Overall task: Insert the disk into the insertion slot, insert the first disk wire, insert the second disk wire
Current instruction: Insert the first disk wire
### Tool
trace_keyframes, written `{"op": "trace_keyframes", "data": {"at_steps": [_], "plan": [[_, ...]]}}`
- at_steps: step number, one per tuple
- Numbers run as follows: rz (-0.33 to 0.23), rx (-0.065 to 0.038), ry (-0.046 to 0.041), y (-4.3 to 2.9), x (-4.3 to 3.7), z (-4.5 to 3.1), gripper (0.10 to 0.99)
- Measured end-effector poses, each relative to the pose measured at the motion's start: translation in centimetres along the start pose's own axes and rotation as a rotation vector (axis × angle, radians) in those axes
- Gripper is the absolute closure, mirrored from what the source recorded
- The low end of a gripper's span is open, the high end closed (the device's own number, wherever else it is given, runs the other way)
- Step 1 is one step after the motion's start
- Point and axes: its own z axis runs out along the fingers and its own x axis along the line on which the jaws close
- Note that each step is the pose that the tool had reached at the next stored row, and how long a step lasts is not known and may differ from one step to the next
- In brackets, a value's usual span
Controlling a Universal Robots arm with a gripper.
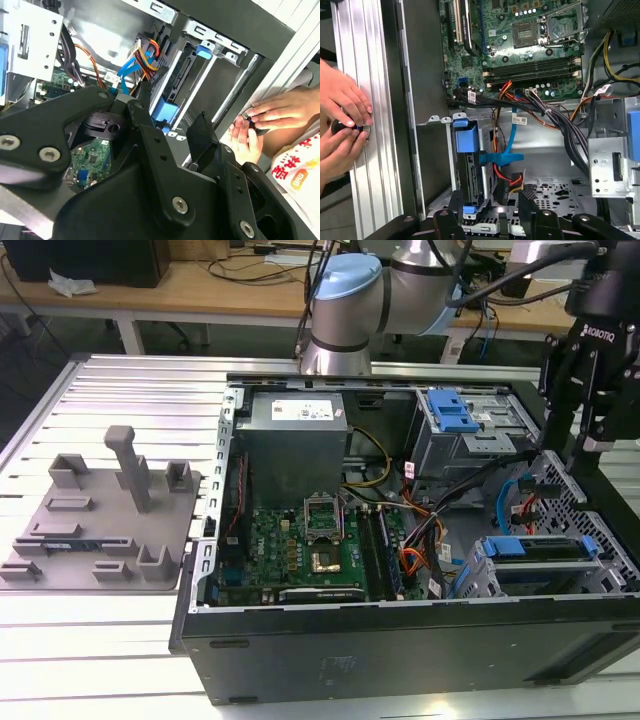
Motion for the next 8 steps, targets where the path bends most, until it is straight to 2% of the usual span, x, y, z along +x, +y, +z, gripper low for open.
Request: {"op": "trace_keyframes", "data": {"at_steps": [5, 6, 8], "plan": [[0.024, -0.004, 0.0116, 0.02, -0.15, 0.3, 0.525], [0.024, -0.003, 0.0167, 0.04, -0.32, 0.32, 0.525], [0.024, -0.002, 0.033, 0.09, -1.1, 0.27, 0.525]]}}
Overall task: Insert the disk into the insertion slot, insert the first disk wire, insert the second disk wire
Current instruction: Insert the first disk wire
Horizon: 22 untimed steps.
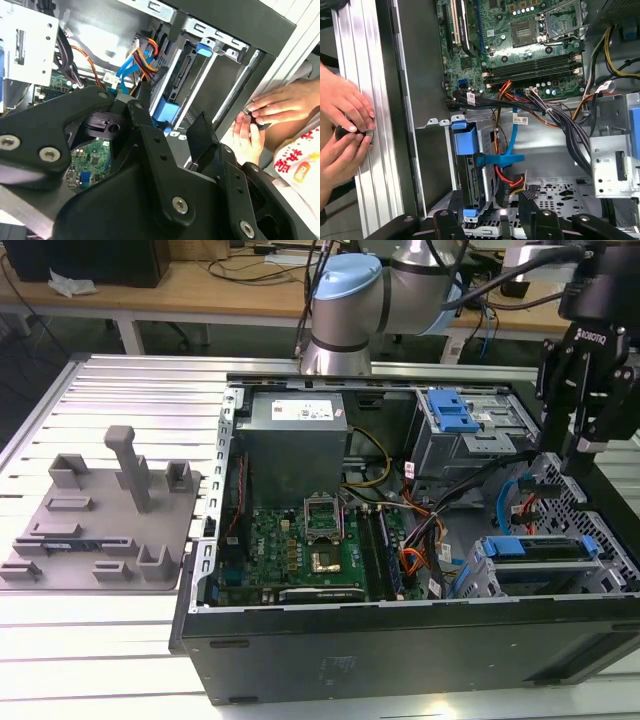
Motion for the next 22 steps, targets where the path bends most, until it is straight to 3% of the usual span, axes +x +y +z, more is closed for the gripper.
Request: {"op": "trace_keyframes", "data": {"at_steps": [3, 8, 10, 11, 12, 15, 20, 22], "plan": [[0.0, 0.003, 0.0229, 0.09, -1.14, -0.11, 0.525], [-0.001, 0.006, 0.0491, 0.17, -1.76, 0.24, 0.537], [-0.001, 0.007, 0.0614, 0.19, -1.92, 0.48, 0.671], [-0.001, 0.007, 0.0643, 0.2, -1.97, 0.59, 0.671], [-0.001, 0.008, 0.0667, 0.2, -2.01, 0.72, 0.737], [0.002, 0.015, 0.068, 0.27, -2.1, 0.97, 0.737], [0.013, 0.044, 0.0649, 0.61, -2.17, 1.31, 0.737], [0.015, 0.051, 0.064, 0.93, -2.2, 1.49, 0.737]]}}
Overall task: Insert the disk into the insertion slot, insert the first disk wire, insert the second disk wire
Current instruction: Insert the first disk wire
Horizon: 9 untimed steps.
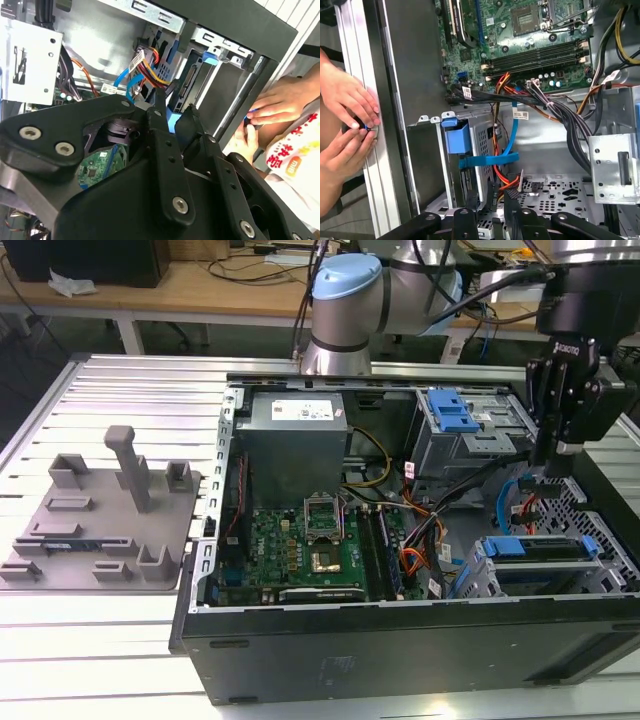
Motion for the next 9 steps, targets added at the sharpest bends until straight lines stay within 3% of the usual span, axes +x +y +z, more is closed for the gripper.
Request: {"op": "trace_keyframes", "data": {"at_steps": [4, 9], "plan": [[0.006, 0.014, -0.0008, 0.16, -0.18, 0.51, 0.737], [0.006, 0.015, 0.0007, 0.22, -0.31, 1.16, 0.737]]}}
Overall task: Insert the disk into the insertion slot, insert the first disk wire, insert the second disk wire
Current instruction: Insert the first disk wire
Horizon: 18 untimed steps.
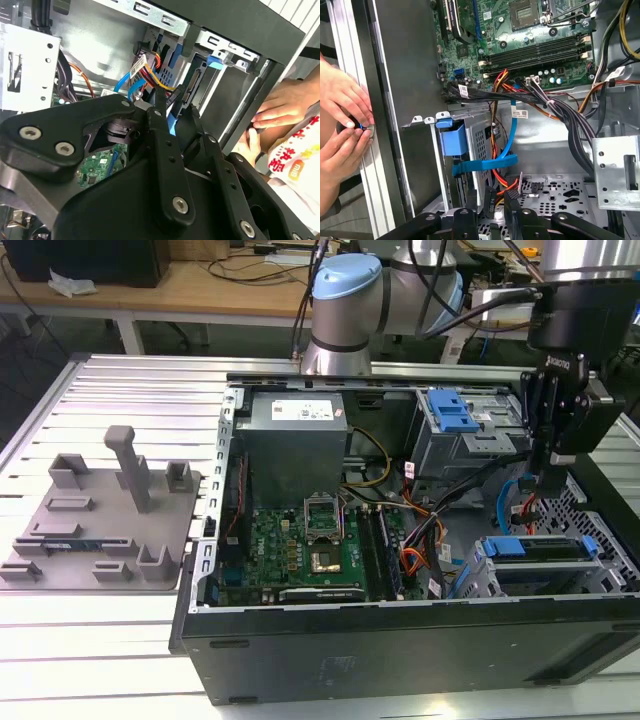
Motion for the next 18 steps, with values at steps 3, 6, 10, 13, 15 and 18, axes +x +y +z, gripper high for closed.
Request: {"op": "trace_keyframes", "data": {"at_steps": [3, 6, 10, 13, 15, 18], "plan": [[-0.002, 0.004, 0.0014, -0.19, -0.1, 0.33, 0.737], [-0.002, 0.014, 0.002, -0.27, -0.2, 0.55, 0.737], [0.004, 0.028, 0.001, -0.22, -0.35, 0.89, 0.737], [0.005, 0.03, 0.0012, -0.11, -0.68, 0.89, 0.737], [0.005, 0.031, 0.0025, -0.08, -0.84, 0.83, 0.737], [0.004, 0.032, 0.0107, 0.04, -0.89, 0.9, 0.737]]}}
